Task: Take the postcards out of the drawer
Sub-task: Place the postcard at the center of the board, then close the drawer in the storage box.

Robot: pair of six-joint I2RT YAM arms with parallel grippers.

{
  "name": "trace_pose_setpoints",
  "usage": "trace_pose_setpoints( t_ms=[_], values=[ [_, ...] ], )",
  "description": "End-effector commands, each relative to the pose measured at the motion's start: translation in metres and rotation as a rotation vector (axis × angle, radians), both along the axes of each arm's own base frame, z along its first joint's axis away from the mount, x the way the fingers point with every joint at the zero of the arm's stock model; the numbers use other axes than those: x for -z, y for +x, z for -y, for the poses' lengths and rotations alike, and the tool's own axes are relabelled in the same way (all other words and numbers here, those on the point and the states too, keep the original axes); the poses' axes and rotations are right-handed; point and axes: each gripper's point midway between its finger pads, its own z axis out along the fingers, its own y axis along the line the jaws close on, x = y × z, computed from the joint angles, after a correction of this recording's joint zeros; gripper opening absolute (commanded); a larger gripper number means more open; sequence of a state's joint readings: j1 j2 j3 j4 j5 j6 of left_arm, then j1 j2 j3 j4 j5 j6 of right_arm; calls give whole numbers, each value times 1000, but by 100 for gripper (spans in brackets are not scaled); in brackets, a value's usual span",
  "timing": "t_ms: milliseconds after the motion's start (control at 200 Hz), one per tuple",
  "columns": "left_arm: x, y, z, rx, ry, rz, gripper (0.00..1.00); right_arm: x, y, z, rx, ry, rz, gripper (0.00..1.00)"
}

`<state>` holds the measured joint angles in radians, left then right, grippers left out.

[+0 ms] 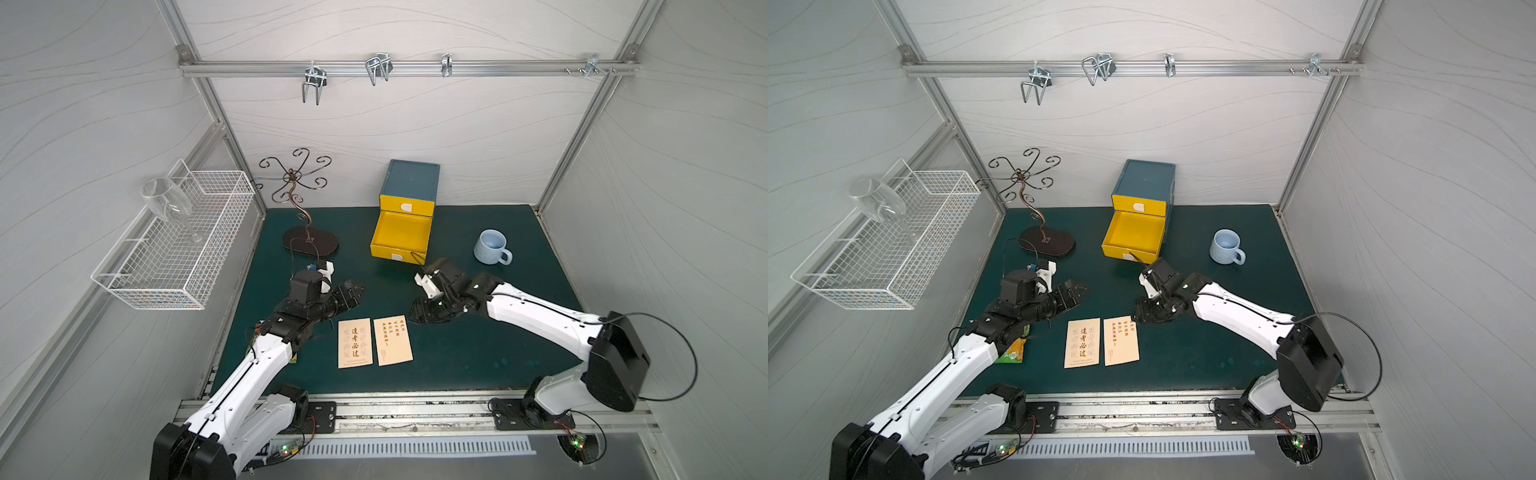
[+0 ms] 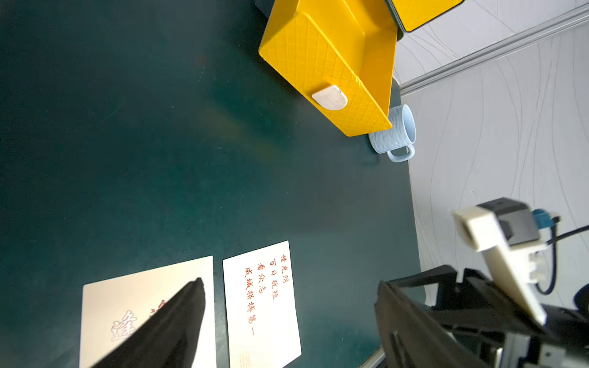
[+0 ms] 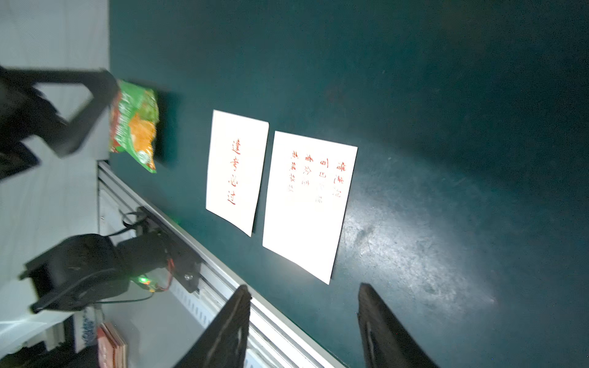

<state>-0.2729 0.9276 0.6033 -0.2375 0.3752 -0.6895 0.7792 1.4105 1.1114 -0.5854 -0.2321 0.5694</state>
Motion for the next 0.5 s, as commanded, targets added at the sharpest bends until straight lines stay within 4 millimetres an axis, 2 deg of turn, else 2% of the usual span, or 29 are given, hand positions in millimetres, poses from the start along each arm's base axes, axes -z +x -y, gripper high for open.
trace_pose_setpoints(
  t_ms=[0, 190, 275, 360, 490],
  values=[
    [-16, 8, 8, 30, -29, 44, 89, -43, 24, 21, 29, 62, 76, 56],
    [-11, 27, 30, 74, -50, 32, 88, -104, 76, 50, 116, 140, 222, 57],
    [-15, 39, 47, 112, -52, 40, 88, -122, 104, 60, 166, 175, 257, 58],
    [-15, 50, 64, 151, -47, 43, 88, -133, 133, 67, 213, 210, 280, 59],
    [-7, 68, 84, 208, -37, 24, 87, -133, 182, 72, 270, 233, 278, 59]
  ],
)
